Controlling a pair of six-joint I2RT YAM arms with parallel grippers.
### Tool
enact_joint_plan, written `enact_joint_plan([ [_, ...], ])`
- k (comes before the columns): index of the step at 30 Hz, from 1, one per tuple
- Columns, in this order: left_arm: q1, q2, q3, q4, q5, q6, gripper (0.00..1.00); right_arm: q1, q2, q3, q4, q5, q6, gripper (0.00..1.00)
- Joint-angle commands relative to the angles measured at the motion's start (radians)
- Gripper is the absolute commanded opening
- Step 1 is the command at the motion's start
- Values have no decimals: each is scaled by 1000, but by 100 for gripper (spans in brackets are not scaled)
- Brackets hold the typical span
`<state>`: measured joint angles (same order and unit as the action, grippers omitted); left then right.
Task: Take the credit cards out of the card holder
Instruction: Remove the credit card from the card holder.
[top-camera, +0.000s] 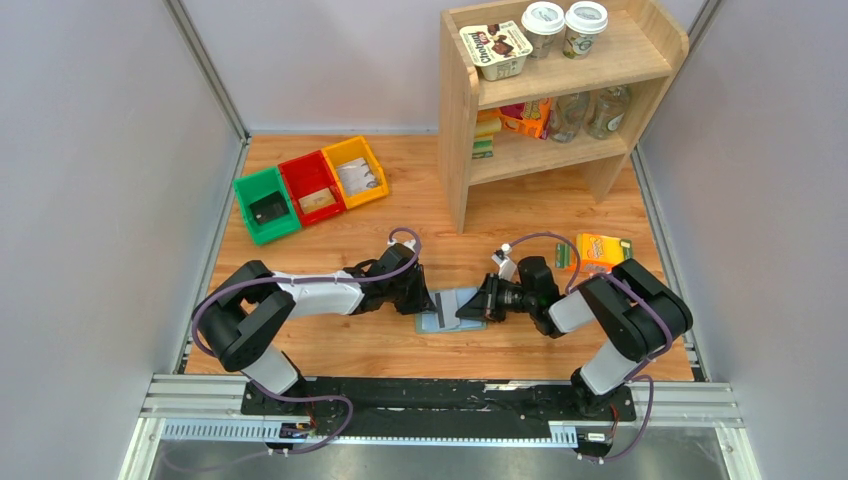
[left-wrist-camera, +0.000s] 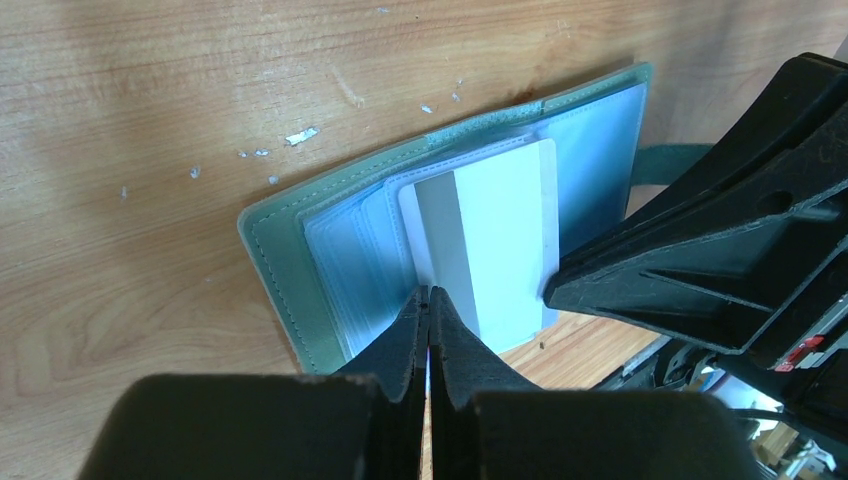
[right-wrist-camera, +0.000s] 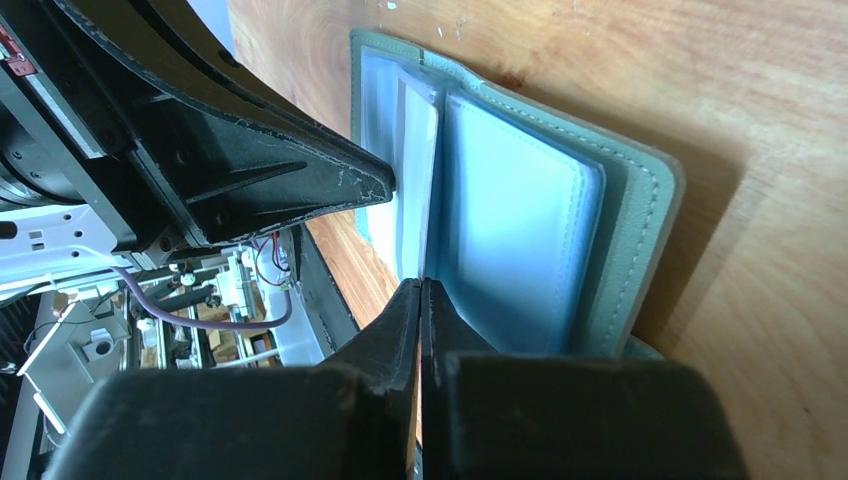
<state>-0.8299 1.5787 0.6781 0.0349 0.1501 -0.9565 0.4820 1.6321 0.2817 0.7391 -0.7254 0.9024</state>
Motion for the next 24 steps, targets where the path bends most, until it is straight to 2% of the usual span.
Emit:
enact_joint_plan([
  [1,-5,44,-8,-70,-32,15,0,-29,-34,-15,56,-25,0,0],
  [10,-5,44,-8,-72,-34,15,0,-63,-51,-16,-21,-20,-19,0],
  [11,-5,44,-9,-70,-32,16,0,-66,-48,-13,-24,-23,-20,2],
  [15,-5,46,-8,-69,-27,18,0,-65,-31,4,-26,-32,-17,19],
  [17,-5,46,-5,-67,-26,18,0,-62,-22,10,-20,-32,-16,24],
  [24,-5,46,-3,-64,-23,19,0,-48,35,42,22,-37,6,25],
])
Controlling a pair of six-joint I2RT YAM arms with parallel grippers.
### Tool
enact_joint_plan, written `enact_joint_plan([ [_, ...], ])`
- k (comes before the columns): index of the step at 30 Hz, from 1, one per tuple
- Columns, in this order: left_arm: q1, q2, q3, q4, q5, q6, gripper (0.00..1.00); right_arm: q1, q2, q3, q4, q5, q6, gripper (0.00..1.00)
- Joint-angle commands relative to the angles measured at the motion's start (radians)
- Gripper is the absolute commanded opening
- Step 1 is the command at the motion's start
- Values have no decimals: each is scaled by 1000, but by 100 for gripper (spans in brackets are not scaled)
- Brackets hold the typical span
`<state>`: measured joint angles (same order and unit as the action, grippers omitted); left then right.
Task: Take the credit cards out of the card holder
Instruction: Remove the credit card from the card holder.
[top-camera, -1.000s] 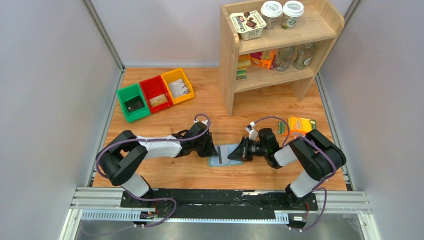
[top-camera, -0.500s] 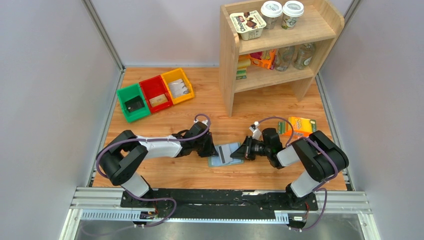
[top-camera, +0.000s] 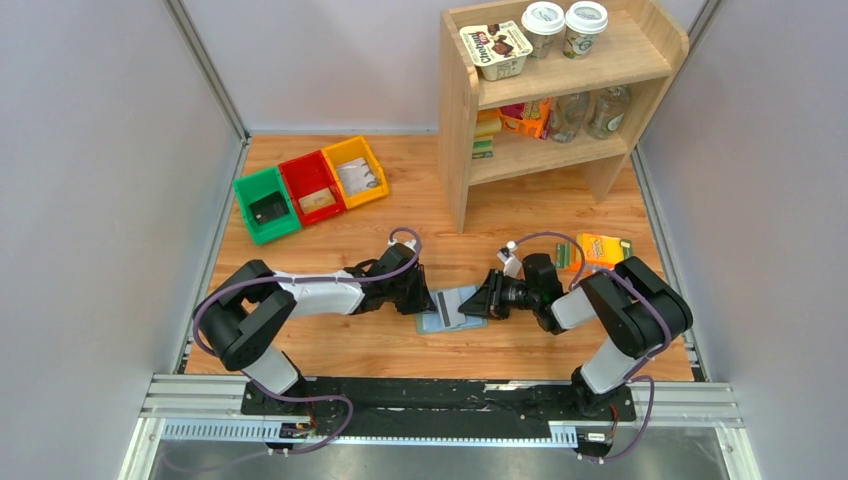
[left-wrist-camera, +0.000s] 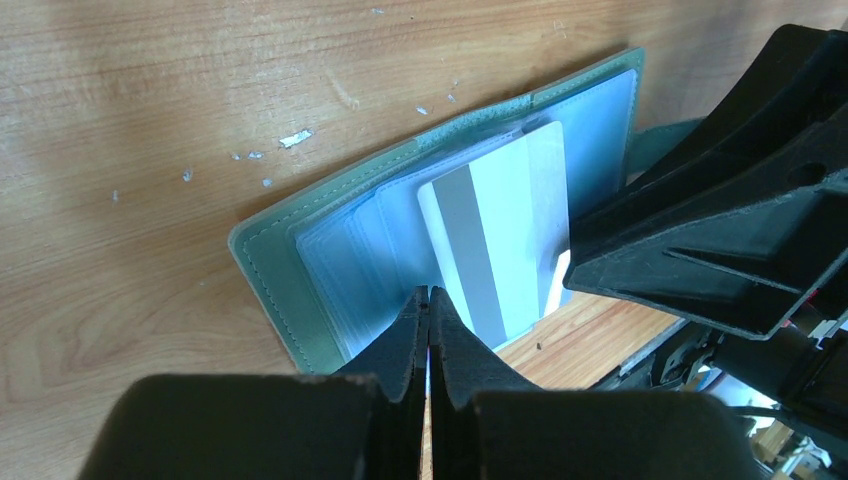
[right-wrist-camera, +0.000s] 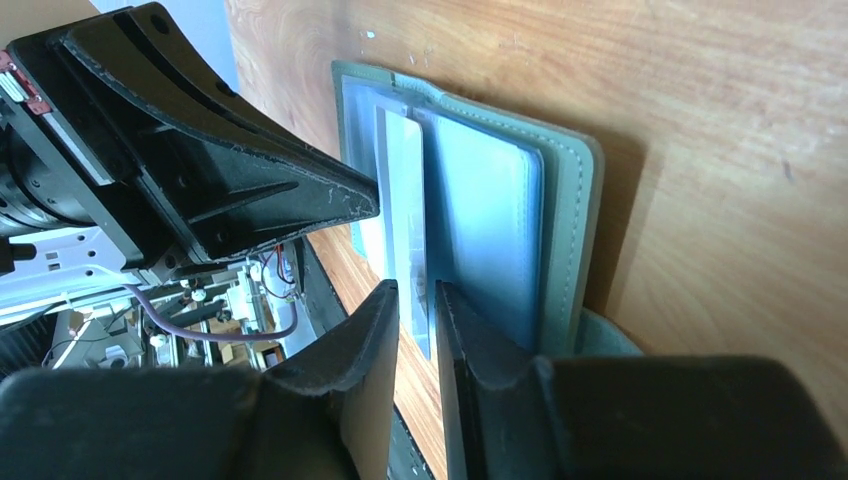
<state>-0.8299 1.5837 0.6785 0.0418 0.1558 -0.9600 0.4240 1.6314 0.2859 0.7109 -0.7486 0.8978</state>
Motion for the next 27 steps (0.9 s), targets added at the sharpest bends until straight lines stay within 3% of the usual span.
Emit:
enact_joint_plan([
  [1,-5,42,-5,-69,-29,23,0,13,45,42,56,-15,13,24],
  [7,-5,45,-5,-68,-25,21,0,15,107,64,99,-38,29,21],
  [12,-5,50,0,-69,-22,21,0,10,110,64,73,-29,6,2],
  [15,-5,48,-10,-71,-25,15,0,-19,75,50,23,-18,-17,0],
  [27,-2,22,29,-118,-32,21,0,-91,-304,87,-565,147,-232,0],
])
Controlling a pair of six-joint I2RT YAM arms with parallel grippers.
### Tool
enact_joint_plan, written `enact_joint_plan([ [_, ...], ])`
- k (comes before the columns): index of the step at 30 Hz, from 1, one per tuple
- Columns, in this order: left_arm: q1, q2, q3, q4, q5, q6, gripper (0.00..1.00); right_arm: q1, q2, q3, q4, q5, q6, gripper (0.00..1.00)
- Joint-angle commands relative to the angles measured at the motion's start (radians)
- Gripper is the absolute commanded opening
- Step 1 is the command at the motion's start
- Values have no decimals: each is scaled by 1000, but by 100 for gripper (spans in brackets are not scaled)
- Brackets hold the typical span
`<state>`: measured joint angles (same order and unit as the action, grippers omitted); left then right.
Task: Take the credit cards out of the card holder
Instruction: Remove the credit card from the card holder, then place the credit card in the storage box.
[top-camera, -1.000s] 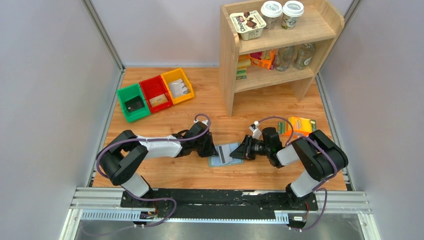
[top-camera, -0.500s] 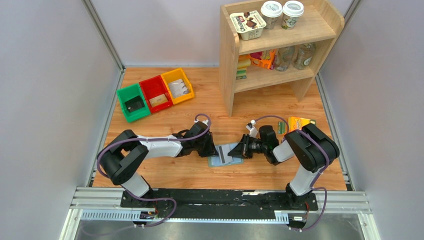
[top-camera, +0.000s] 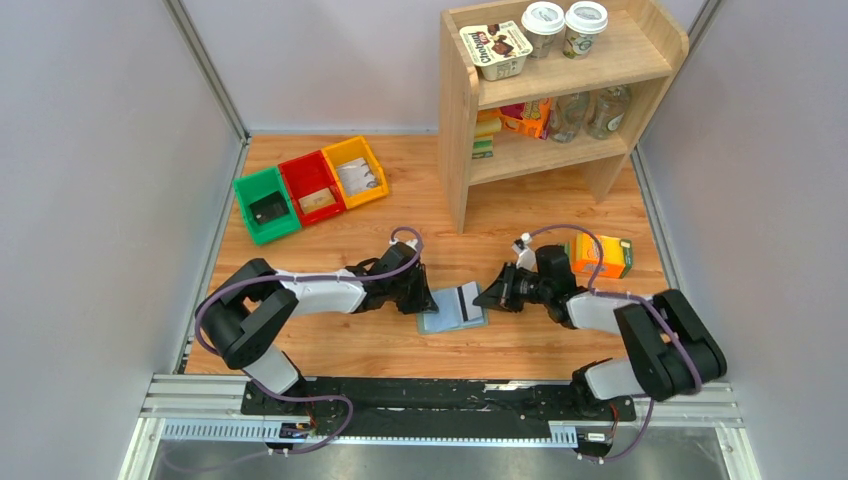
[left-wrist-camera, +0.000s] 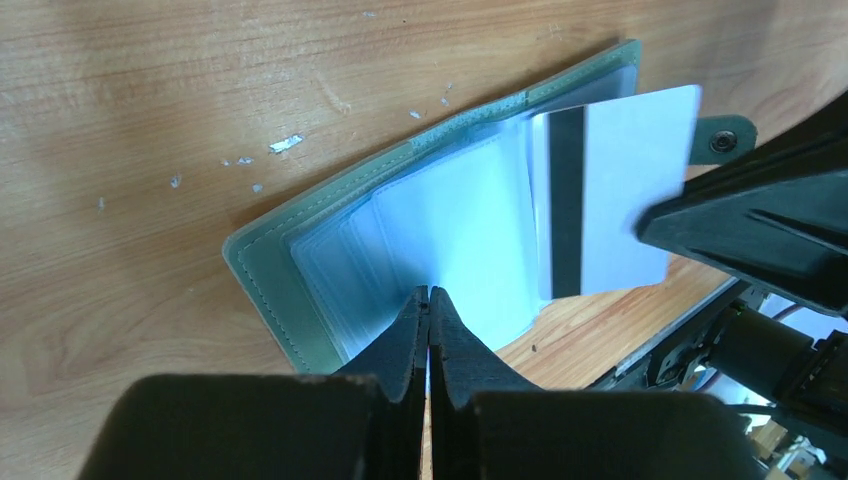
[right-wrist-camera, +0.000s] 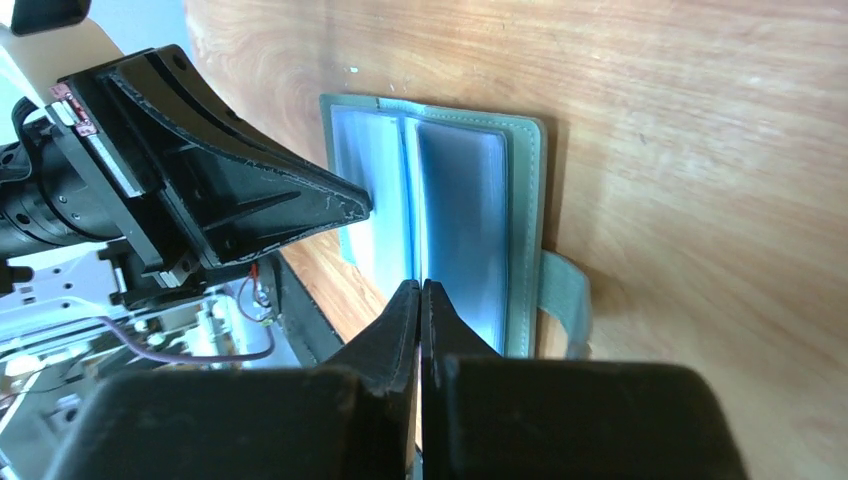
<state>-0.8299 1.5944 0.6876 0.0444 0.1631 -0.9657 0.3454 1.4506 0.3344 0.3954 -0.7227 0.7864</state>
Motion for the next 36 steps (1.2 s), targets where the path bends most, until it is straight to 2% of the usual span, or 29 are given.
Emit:
enact_joint_plan([
  [1,0,-8,36,-142,-39,31,0,-13,-163,51,-304,138,-140,0],
  [3,9,-51,59,-176,-39,41,8,-11,-240,77,-390,172,-171,0],
  [6,25,-131,92,-230,-54,54,30,9,-359,124,-530,236,-211,0],
  [8,46,-200,107,-277,-54,61,39,44,-427,153,-604,288,-231,0],
  [12,109,-377,122,-357,-28,56,50,165,-524,218,-691,443,-286,0],
  [17,170,-522,150,-466,4,33,60,410,-561,316,-759,777,-384,0],
  [21,179,-594,162,-505,45,-2,61,645,-553,360,-744,1041,-488,0],
  [27,179,-628,182,-531,96,-53,61,969,-501,379,-620,1417,-706,0],
  [31,179,-619,187,-514,142,-94,61,1104,-421,397,-523,1588,-870,0],
  [36,179,-613,170,-440,213,-149,61,1196,-300,426,-439,1715,-1015,0],
])
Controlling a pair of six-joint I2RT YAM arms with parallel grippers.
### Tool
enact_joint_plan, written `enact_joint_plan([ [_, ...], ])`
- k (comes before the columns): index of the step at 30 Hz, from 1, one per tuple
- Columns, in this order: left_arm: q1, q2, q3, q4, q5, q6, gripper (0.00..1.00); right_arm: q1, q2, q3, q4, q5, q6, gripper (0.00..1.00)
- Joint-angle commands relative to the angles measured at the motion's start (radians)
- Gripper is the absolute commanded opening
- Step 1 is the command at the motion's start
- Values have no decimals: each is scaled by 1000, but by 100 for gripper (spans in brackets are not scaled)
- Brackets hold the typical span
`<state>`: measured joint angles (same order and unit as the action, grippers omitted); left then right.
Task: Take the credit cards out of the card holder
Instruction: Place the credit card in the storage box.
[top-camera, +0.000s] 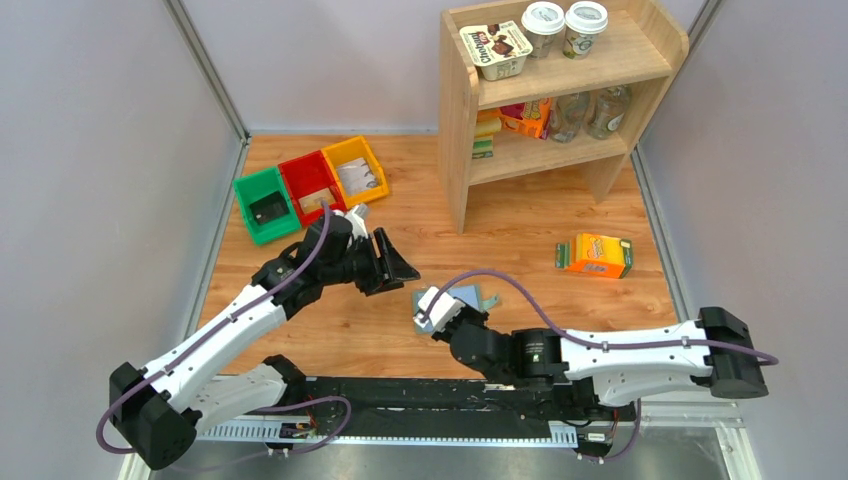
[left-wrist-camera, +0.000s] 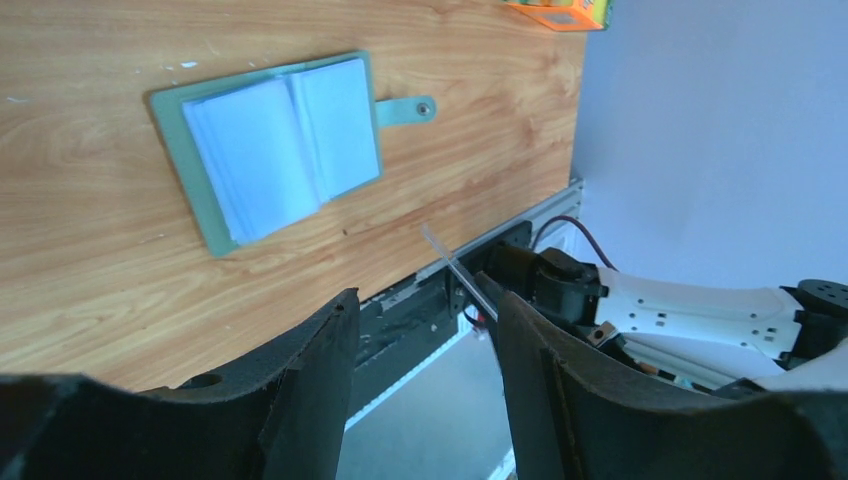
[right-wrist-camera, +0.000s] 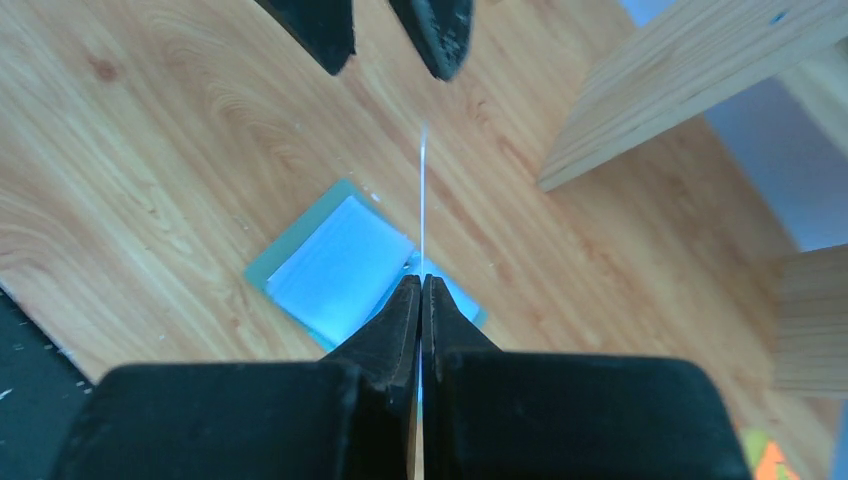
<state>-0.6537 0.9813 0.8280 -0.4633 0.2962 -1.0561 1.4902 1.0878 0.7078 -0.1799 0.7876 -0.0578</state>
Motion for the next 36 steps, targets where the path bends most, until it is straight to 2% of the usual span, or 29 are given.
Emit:
enact_joint_plan([
  [1,3,6,26,75,90,-61,61,61,85,59,152,216,-189,0],
  [7,3,30,0,110,136,-81,61,108,176,79,269,266,-309,0],
  [14,3,33,-27,123,142,-81,52,117,184,64,379,277,-378,0],
  [16,3,37,-30,132,143,-85,38,119,193,62,395,277,-390,0],
  [17,3,37,-33,135,141,-88,25,119,199,61,399,277,-395,0],
  [18,3,36,-35,141,136,-88,19,119,204,58,408,277,-402,0],
  [19,3,34,-35,141,127,-88,7,119,210,55,416,276,-402,0],
  [21,3,30,-32,141,103,-81,0,119,207,48,422,262,-390,0],
  [23,8,30,-29,143,84,-61,0,108,198,41,418,248,-358,2],
  [25,20,28,-30,146,63,-30,0,85,181,41,380,223,-294,11],
  [31,130,39,-58,166,20,83,0,-39,80,21,239,122,-19,66],
  [33,175,46,-66,185,3,149,0,-105,40,4,194,87,94,81],
  [36,229,68,-69,219,-52,221,0,-215,-38,-56,184,26,243,96],
])
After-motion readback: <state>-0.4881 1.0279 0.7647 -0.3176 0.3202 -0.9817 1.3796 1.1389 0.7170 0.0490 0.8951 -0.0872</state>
